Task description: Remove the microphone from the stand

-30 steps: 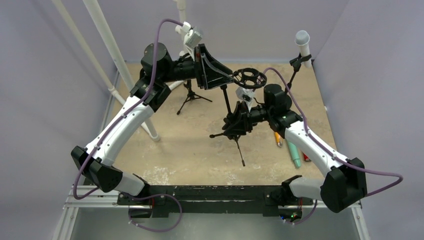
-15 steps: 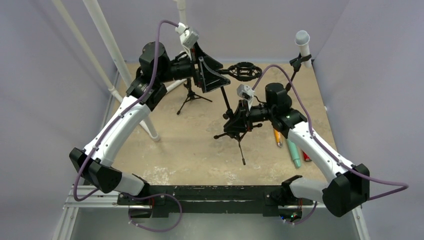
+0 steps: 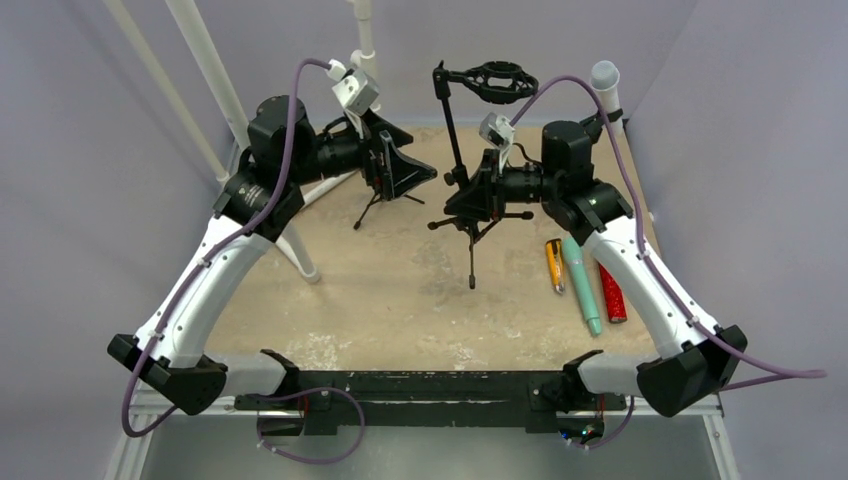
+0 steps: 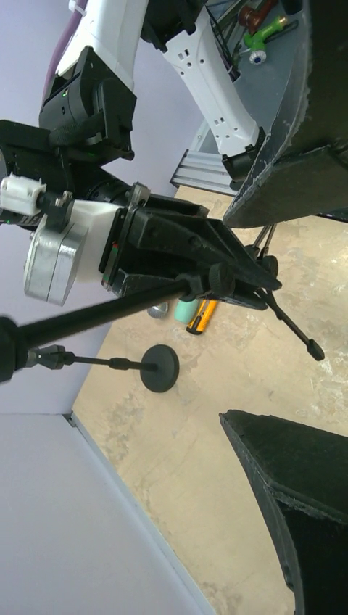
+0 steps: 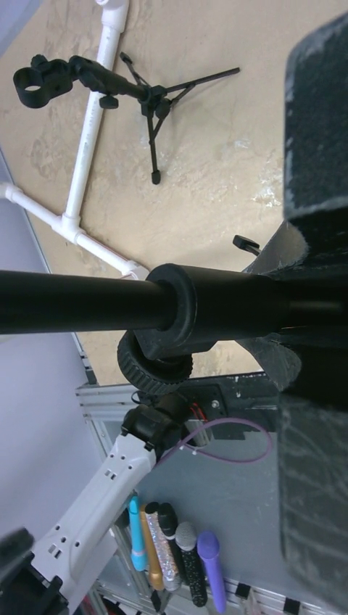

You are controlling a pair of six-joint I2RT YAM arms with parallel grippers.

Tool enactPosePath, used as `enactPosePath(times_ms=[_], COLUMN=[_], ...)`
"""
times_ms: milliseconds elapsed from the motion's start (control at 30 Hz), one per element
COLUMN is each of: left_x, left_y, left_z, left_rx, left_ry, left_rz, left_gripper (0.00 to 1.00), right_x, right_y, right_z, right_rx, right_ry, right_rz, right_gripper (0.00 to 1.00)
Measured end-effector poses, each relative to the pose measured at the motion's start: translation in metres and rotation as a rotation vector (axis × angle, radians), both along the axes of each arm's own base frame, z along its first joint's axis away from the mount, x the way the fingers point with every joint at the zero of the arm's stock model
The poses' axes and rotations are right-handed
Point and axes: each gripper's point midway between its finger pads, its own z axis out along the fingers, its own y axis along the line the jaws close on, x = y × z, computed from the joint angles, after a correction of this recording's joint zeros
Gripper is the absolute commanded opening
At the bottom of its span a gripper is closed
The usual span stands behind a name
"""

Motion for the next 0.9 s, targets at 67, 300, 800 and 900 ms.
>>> enactPosePath(times_ms=[67,300,800,900], left_x=[-0.003,-0.009,0.003,0.001], left_y=[0.0,-0.02,-0.043,-0.047], left_z=[0.001,-0.019,-0.055,-0.055], left_rx=[0.003,0.045,0.105,0.097], left_ry=[-0.007,0.044,0.138,0.153], left_rz=[-0.001,-0.051,-0.074,-0.093], left_gripper=[0.85,0.76,0.15,0.0], right_x=[0.004,0.012,0.014,0.016], right_y=[0.001,0.002,0.0,-0.003], right_z=[0.002,-0.008,-0.008,-0.009], right_rx=[-0.002,-0.023,-0.028,-0.033], right_ry=[0.014,0.081,0.083,0.075], right_rz=[-0.018,-0.055,-0.084,-0.104], right_gripper=[0.0,0.0,0.0,0.0])
